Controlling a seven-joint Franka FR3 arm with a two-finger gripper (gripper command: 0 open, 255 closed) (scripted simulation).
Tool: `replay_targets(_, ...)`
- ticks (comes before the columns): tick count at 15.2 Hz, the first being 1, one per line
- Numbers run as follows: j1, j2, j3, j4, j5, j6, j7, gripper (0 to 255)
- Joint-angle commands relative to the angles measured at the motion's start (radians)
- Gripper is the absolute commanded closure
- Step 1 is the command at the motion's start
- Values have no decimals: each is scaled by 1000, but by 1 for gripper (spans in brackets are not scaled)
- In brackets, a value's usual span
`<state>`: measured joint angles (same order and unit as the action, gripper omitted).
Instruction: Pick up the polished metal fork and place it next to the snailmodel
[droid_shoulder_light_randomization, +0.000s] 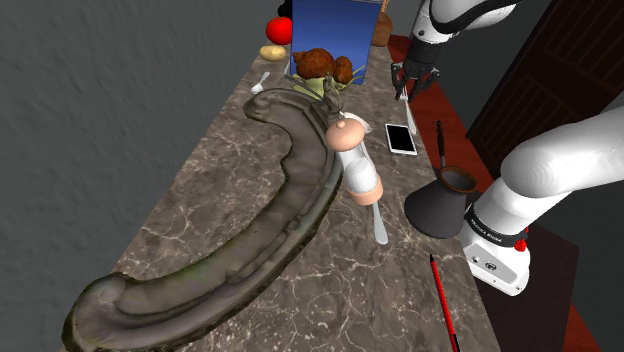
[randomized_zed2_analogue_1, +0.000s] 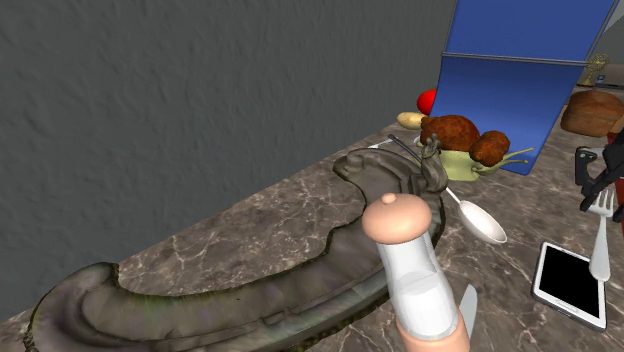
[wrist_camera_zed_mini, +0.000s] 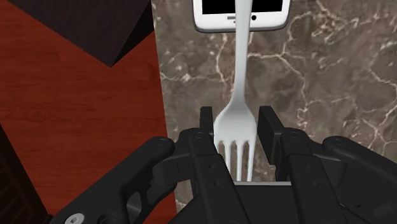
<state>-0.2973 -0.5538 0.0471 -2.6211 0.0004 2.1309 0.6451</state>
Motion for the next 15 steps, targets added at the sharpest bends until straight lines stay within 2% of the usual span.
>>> replay_targets(1,0,11,1,-21,0,32,2,255)
replay_targets(10,-1,77,5,-95,-1,172,6,255)
replay_targets(15,-1,77,5,-95,-1,172,6,255)
